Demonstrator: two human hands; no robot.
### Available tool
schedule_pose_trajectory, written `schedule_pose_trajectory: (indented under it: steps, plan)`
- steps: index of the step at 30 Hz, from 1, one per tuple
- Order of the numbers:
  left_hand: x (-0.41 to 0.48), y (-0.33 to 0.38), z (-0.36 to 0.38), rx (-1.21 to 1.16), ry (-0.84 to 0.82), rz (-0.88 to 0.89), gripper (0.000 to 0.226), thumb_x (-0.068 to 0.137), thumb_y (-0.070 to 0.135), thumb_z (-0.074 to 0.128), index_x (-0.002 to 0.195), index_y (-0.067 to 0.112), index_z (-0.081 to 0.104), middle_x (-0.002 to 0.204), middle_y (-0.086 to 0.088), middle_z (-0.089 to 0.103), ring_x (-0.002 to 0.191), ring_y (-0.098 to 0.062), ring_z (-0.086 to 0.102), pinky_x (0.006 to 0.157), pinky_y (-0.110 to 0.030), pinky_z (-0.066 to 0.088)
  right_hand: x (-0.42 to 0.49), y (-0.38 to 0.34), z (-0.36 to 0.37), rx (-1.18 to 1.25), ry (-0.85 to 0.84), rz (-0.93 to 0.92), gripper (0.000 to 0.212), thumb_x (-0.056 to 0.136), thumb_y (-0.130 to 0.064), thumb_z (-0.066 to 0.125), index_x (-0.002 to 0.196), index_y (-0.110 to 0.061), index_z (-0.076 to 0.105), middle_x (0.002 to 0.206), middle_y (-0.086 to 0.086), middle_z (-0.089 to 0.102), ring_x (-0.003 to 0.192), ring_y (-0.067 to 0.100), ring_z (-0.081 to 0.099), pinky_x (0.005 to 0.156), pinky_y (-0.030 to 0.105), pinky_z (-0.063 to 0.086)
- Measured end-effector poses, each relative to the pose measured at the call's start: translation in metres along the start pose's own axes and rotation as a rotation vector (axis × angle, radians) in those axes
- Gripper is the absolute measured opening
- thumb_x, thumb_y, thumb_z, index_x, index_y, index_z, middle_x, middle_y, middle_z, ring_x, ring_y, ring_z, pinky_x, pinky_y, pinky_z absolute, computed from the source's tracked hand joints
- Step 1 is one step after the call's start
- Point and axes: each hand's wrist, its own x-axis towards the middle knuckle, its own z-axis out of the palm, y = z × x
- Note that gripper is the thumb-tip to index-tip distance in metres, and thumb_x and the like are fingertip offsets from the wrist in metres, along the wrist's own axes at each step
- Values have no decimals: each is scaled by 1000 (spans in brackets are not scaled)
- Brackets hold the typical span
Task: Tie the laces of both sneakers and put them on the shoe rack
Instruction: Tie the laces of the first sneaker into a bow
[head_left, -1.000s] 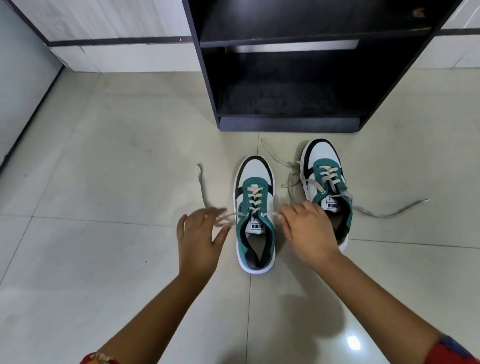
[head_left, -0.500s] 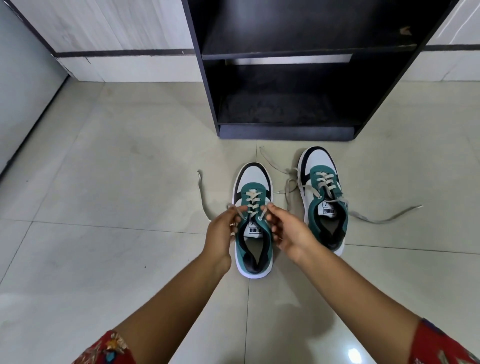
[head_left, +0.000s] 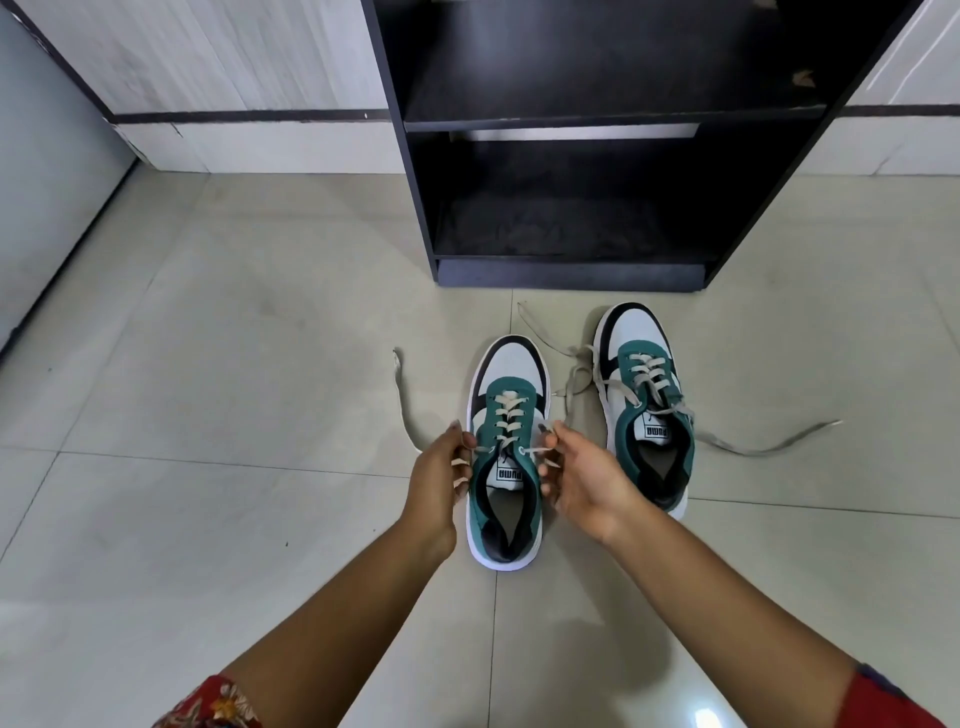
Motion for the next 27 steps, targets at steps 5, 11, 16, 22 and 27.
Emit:
schedule_pose_trajectory:
  steps: [5,11,16,22,27]
  plan:
    - [-8,7,0,235,-142,512,20,97,17,41,91,11,59,86,10,63,82,1,58,82,-20,41,-14,-17,14,-462,-126,-298,31,99,-23,33,73,-21,49,68,-6,56,56,6,44,58,23,33]
    - [-11,31,0,397,-420,801,29,97,15,31,110,18,57,115,13,66,110,-2,58,90,-9,39,-33,-36,36,-1316,-228,-650,33,95,-28,41,63,-35,45,61,-17,50,60,-2,48,59,22,34]
    - [0,38,-8,769,-314,1089,24,97,29,29,97,25,53,88,15,61,83,-3,56,76,-13,41,-53,-44,33,-1331,-207,-749,24,91,-27,50,74,-14,61,69,0,62,66,20,54,66,41,44]
    - [16,31,-18,1046,-155,1381,22,93,18,40,108,15,56,87,-4,53,85,-14,43,88,-28,37,-55,-40,20,-1224,-71,-860,14,86,-29,59,85,-16,55,76,1,62,77,18,54,72,40,46]
    - [10,30,-15,1019,-66,1328,27,93,23,41,104,12,63,90,2,43,73,-4,43,63,-9,37,-46,-18,12,-1238,79,-1008,19,83,-31,62,71,-18,55,74,-8,55,79,13,50,70,27,41]
